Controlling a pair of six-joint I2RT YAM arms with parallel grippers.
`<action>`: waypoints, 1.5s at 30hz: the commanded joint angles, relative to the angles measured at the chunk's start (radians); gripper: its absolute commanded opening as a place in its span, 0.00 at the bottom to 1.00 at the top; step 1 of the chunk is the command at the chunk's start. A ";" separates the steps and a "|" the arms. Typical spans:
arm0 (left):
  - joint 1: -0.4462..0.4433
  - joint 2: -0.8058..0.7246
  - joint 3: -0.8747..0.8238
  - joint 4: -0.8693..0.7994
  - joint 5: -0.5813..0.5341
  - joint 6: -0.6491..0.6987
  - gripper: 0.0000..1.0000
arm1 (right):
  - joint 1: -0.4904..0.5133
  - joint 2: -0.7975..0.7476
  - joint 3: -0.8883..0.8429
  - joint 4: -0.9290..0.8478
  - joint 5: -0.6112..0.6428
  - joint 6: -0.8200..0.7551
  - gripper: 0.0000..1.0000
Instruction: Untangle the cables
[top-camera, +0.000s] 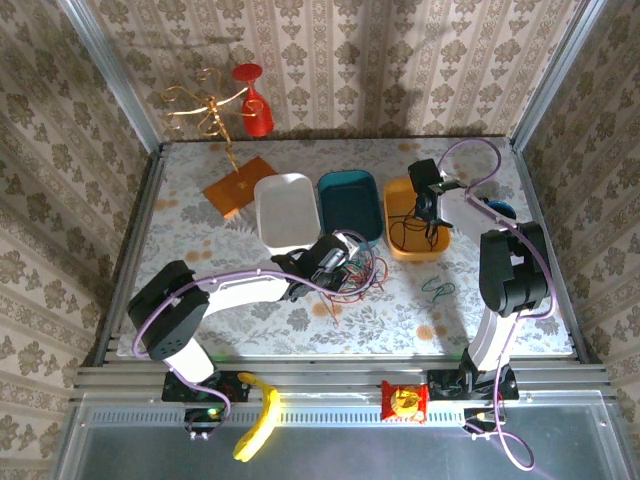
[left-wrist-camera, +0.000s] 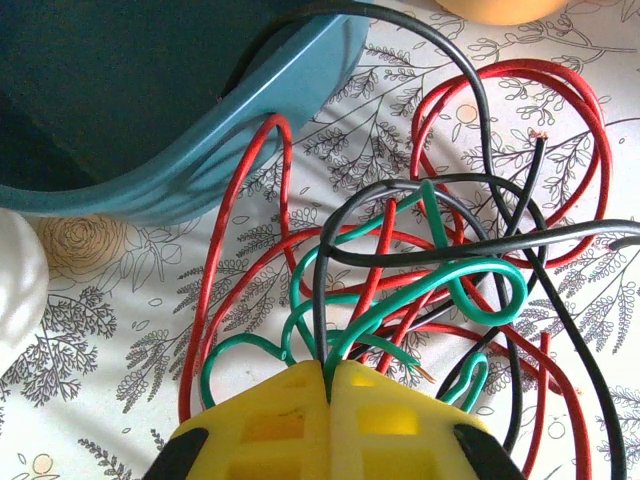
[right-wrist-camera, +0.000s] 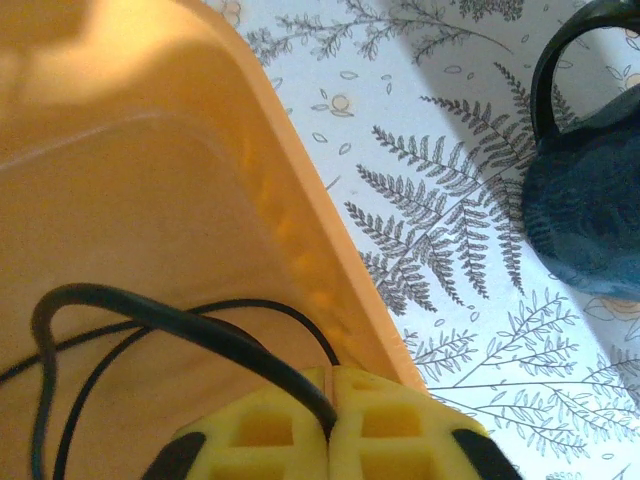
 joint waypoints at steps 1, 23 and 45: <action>-0.010 0.015 0.033 -0.023 0.001 0.022 0.00 | 0.010 -0.027 0.025 -0.048 0.036 0.028 0.24; -0.016 0.028 0.052 -0.021 0.055 0.047 0.00 | 0.277 -0.402 -0.408 0.205 -0.577 -0.205 0.35; -0.014 0.007 0.037 -0.051 0.023 0.037 0.00 | 0.343 -0.317 -0.330 0.228 -0.376 -0.203 0.00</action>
